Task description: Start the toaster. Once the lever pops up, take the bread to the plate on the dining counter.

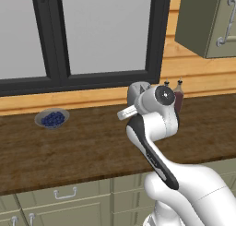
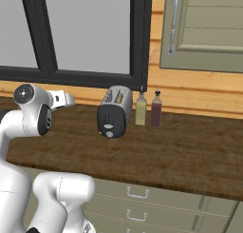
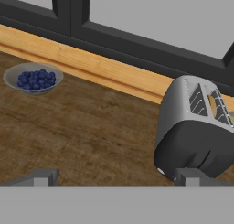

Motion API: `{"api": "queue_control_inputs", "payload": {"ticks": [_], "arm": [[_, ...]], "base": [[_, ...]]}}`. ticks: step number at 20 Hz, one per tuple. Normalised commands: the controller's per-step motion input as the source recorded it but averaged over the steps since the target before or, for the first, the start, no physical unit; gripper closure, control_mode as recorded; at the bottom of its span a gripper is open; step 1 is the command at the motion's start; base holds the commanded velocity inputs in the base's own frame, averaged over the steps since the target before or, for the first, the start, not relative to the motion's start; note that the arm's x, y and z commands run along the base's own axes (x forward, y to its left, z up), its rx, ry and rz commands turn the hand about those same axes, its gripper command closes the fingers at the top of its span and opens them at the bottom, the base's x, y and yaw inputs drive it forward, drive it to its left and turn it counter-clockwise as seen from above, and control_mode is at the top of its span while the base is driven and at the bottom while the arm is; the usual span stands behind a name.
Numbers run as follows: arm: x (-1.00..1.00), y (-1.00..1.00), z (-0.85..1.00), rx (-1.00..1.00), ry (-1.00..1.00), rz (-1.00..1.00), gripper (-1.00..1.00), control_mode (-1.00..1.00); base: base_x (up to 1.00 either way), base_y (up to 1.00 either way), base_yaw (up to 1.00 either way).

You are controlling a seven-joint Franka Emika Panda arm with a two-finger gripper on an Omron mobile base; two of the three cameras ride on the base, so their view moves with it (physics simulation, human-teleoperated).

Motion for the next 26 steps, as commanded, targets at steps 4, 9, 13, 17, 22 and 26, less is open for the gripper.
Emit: {"api": "queue_control_inputs", "payload": {"ticks": [4,9,13,17,22,26], "arm": [[0.00,0.00,0.00,0.00,0.00,0.00,-1.00,-1.00],[0.00,0.00,0.00,0.00,0.00,0.00,-1.00,-1.00],[0.00,0.00,0.00,0.00,0.00,0.00,-1.00,-1.00],[0.00,0.00,0.00,0.00,0.00,0.00,-1.00,-1.00],[0.00,0.00,0.00,0.00,0.00,0.00,-1.00,-1.00],[0.00,0.00,0.00,0.00,0.00,0.00,-1.00,-1.00]], "base": [[0.00,0.00,0.00],[0.00,0.00,0.00],[0.00,0.00,0.00],[0.00,0.00,0.00],[0.00,0.00,0.00],[0.00,0.00,0.00]]}}
